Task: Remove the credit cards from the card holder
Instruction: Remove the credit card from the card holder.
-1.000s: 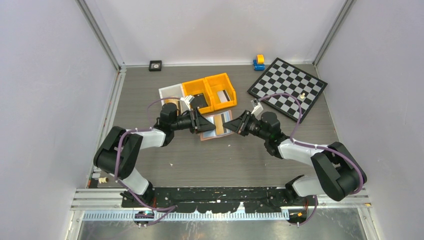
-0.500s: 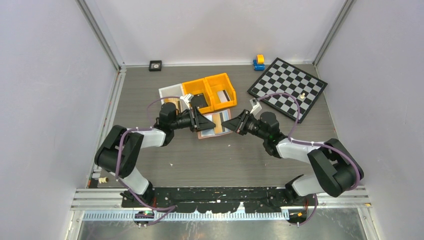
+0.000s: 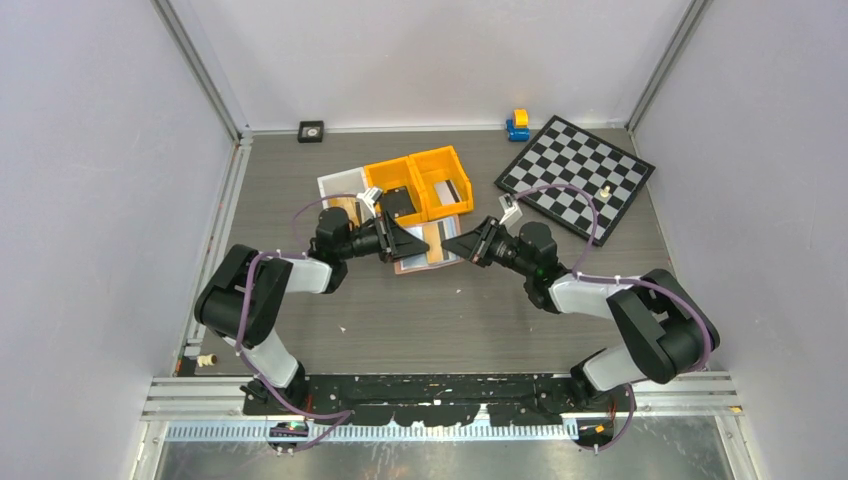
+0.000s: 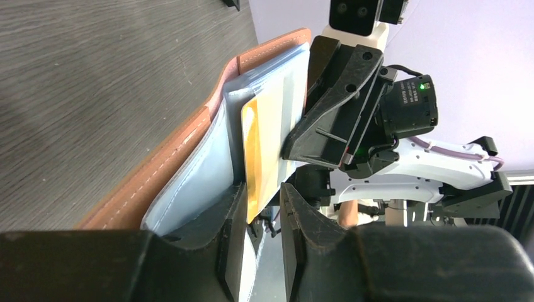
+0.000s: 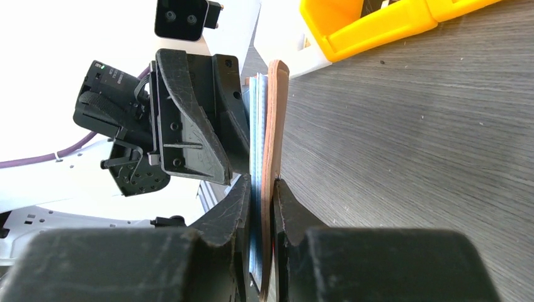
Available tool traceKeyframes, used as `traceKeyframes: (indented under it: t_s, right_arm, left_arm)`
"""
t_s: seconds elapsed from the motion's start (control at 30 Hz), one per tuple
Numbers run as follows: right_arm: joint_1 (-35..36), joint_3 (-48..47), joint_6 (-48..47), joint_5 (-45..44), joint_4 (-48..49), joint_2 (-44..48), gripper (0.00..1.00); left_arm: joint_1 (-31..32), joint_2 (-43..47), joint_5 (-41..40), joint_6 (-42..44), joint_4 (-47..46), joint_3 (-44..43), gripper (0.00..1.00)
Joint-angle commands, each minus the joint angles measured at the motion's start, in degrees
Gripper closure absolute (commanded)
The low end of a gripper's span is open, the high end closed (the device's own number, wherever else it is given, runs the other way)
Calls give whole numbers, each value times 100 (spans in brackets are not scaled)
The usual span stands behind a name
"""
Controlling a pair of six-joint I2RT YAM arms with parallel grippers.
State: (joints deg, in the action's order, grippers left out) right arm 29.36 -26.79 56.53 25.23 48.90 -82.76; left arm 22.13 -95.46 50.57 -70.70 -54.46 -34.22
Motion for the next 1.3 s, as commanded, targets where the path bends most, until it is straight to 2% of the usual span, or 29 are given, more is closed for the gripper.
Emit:
traceKeyframes:
  t_s: [0.0,0.13,0.23,0.33,0.43,0.53,0.67,0.77,0.8,1.03,1.13,1.17,1.27]
  right_arm:
    - [308,-288,45,601,374,-120,90]
    - [346,-285,33,623,400,-101,90]
    - [342,-265,38,587,428,-95,80]
    - [291,-178,59,436,422,-15,71]
    - [239,-99,54,346,397,86,57]
    - [174,-28,49,247,349,180,53]
    - [-6,102,90,76,273,315,63]
    - [-54,67,64,3,11,365,82]
    - [-59,63,59,0,-13,364,85]
    - [-157,142,108,-96,-26,409,96]
    - [-169,135,119,-63,-21,407,97]
    - [-174,118,124,-27,-21,383,98]
    - [-168,110,239,139,285,234,100]
  left_arm:
    - [213,34,244,308,203,-241,73]
    - [213,11,152,510,557,-278,89]
    - [163,37,79,567,676,-235,100]
    - [-45,100,-47,637,893,-143,100]
    - [-74,178,-108,789,1192,-152,100]
    - [-73,257,-169,939,1477,-181,100]
    - [-77,332,-180,1035,1660,-209,100]
    - [-83,380,-228,1121,1819,-225,100]
    - [-86,390,-250,1150,1877,-232,100]
    - [-139,476,-302,1221,2049,-217,100]
    - [-138,445,-205,1114,1809,-193,100]
    - [-134,408,-139,1040,1622,-183,97]
    - [-106,289,49,777,1196,-171,78]
